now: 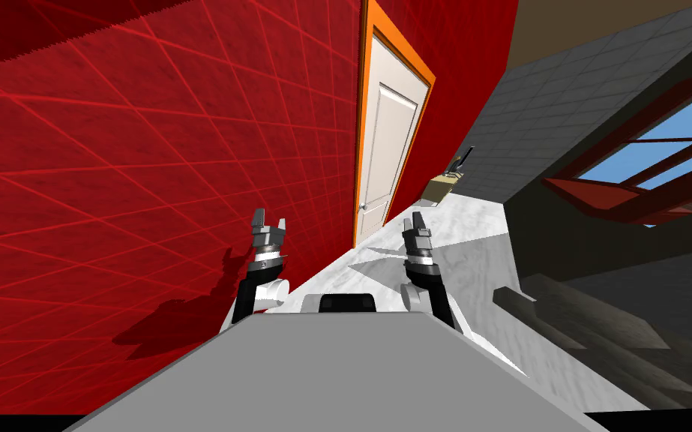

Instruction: Pull the door open

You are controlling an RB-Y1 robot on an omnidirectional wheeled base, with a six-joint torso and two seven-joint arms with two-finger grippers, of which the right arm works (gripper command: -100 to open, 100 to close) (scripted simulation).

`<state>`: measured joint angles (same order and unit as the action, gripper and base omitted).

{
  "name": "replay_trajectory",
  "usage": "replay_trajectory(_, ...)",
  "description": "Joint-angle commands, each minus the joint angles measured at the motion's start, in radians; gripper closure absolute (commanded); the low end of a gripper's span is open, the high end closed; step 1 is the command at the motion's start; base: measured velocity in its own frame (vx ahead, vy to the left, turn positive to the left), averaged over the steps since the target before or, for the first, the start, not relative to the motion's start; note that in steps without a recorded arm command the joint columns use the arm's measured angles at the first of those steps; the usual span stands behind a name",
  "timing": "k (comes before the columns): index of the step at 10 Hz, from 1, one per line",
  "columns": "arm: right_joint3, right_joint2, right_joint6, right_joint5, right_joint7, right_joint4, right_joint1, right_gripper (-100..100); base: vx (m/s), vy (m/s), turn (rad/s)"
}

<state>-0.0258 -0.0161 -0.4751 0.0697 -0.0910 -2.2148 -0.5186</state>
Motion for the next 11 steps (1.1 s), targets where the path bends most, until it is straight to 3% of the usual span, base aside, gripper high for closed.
replay_trajectory(1, 0.003, -0.009, -0.014, 0.011, -0.026, 0.034, 0.007, -100, 0.073, -0.013, 0.068)
replay_trajectory(11, 0.02, -0.058, -0.107, 0.081, -0.2, 0.26, 0.052, -100, 0.11, -0.042, 0.068)
